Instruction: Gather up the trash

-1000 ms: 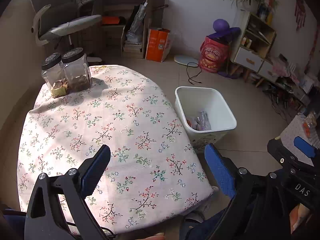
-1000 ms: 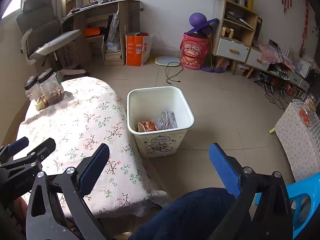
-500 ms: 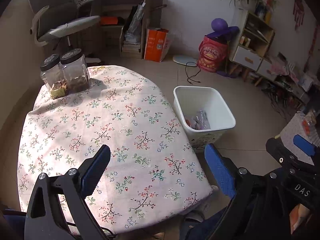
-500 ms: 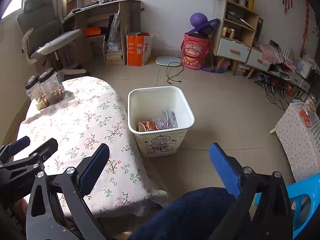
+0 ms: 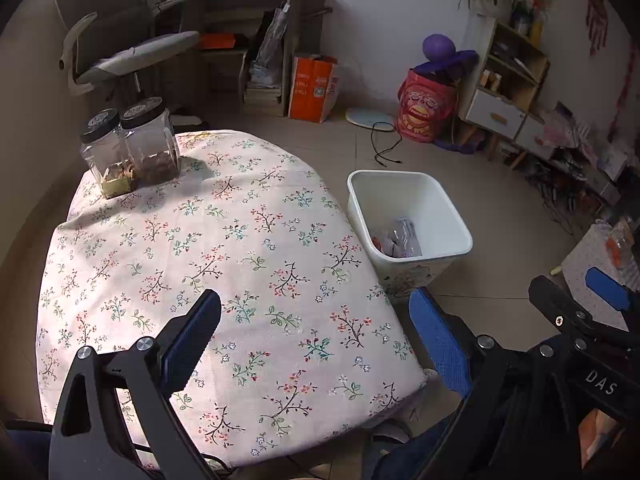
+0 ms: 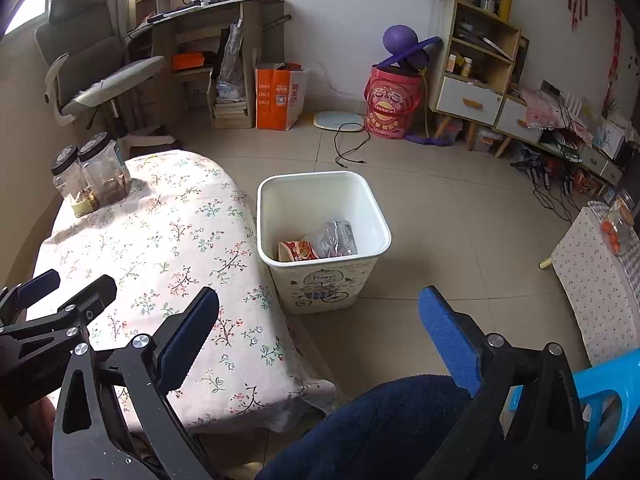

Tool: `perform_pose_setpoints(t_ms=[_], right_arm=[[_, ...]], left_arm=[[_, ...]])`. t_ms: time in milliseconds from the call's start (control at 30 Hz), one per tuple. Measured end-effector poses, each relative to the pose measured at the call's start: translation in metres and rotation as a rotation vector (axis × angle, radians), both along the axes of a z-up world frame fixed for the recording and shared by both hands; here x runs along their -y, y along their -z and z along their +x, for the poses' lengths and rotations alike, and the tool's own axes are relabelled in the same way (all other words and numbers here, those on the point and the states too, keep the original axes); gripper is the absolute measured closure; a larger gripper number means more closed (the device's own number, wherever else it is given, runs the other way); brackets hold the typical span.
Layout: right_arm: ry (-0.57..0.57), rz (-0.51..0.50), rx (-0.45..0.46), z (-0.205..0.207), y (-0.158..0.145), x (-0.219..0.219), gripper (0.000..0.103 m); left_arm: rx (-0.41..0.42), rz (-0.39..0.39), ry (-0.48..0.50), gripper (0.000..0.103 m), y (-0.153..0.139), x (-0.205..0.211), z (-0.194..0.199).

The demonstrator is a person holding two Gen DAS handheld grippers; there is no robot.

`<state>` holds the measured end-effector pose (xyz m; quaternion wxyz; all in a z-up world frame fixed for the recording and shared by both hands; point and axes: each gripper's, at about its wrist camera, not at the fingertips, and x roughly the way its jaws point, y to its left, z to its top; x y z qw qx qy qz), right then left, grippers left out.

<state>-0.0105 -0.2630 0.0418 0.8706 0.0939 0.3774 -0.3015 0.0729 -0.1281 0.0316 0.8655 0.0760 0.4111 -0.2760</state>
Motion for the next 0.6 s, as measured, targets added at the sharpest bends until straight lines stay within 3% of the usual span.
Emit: perform_pose_setpoints(t_ms=[600], right_arm=[[-0.007,-0.001,-0.005,0.0044,0.0015,-0.0025,0.007]], left_arm=[[-0.002,-0.004,0.001,0.011,-0.0016,0.0007,-0.0010]])
